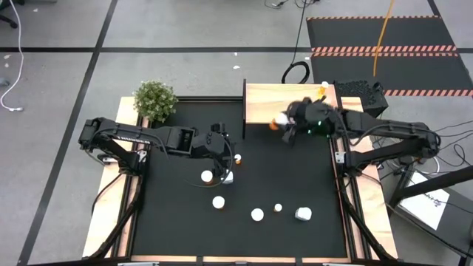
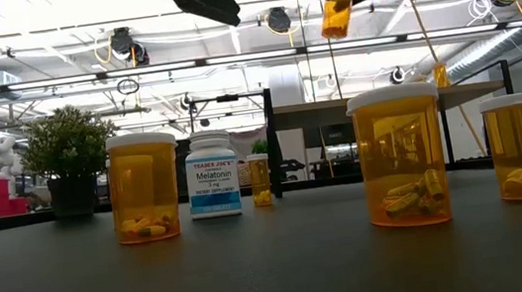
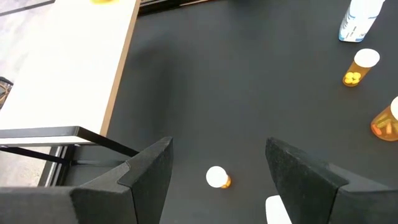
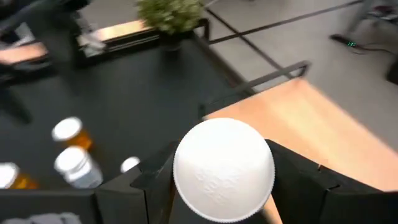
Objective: Pick and place medicine bottles onto shelf by color
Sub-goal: Put the large orange pill bottle on the shelf
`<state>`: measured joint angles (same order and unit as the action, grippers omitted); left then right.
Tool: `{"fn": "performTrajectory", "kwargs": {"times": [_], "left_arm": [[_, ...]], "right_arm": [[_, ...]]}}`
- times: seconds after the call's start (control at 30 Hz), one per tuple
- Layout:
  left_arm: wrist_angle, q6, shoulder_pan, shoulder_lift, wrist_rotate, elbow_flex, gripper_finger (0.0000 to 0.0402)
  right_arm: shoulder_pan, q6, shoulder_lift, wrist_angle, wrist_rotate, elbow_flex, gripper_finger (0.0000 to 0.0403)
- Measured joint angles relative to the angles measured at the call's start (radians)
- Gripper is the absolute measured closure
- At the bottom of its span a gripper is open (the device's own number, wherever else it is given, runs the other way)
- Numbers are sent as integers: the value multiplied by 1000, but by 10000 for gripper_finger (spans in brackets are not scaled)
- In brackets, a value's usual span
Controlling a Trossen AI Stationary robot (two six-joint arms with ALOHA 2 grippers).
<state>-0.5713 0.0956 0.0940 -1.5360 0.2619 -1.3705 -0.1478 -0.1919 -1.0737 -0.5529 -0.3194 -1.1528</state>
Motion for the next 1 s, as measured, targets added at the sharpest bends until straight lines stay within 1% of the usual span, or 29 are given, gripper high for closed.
{"fn": "performTrajectory", "kwargs": {"times": [0.2,0.33,0.47,0.7,0.87,1.0], "left_arm": [[0,-2,11,0,0,0,147],[0,-2,14,0,0,0,147],[0,-4,13,0,0,0,147],[20,-4,13,0,0,0,147],[28,-12,13,0,0,0,147],[29,-13,13,-1,0,0,147]], "right_arm": [[-146,61,0,-70,3,-96,191],[-251,102,0,-103,11,-133,191],[-365,123,1,-148,67,-156,191],[-552,161,-22,-162,166,-156,191],[-637,192,-56,-187,167,-156,191],[-677,201,-92,-201,167,-156,191]]}}
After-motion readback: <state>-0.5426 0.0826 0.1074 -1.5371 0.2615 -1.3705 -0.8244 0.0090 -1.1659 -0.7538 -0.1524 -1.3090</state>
